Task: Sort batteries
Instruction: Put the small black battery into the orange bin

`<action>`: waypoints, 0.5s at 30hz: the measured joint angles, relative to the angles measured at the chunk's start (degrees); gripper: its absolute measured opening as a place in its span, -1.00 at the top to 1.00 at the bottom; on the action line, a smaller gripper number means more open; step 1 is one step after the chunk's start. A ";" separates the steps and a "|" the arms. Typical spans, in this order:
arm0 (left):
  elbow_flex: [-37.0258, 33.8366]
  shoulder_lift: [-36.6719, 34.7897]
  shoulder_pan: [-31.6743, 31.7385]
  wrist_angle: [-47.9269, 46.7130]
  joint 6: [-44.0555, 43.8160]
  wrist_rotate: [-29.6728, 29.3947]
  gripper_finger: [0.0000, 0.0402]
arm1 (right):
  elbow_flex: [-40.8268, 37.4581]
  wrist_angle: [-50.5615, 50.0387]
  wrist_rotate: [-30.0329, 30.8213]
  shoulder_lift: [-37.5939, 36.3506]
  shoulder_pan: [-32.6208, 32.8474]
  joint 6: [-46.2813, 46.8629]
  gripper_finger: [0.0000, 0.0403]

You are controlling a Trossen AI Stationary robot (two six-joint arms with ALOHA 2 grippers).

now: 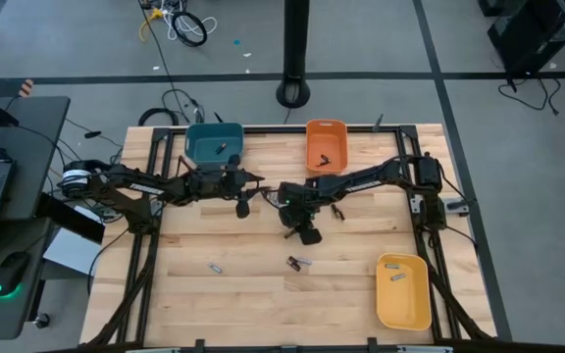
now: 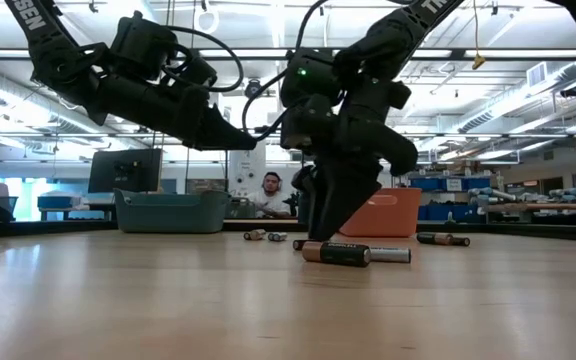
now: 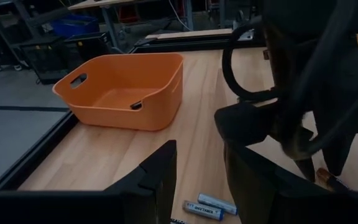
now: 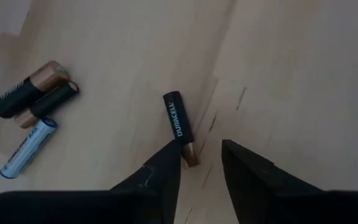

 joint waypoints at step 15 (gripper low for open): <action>0.00 -0.02 0.00 0.05 0.02 0.00 0.29 | 2.26 -5.40 6.93 0.15 3.12 -3.35 0.45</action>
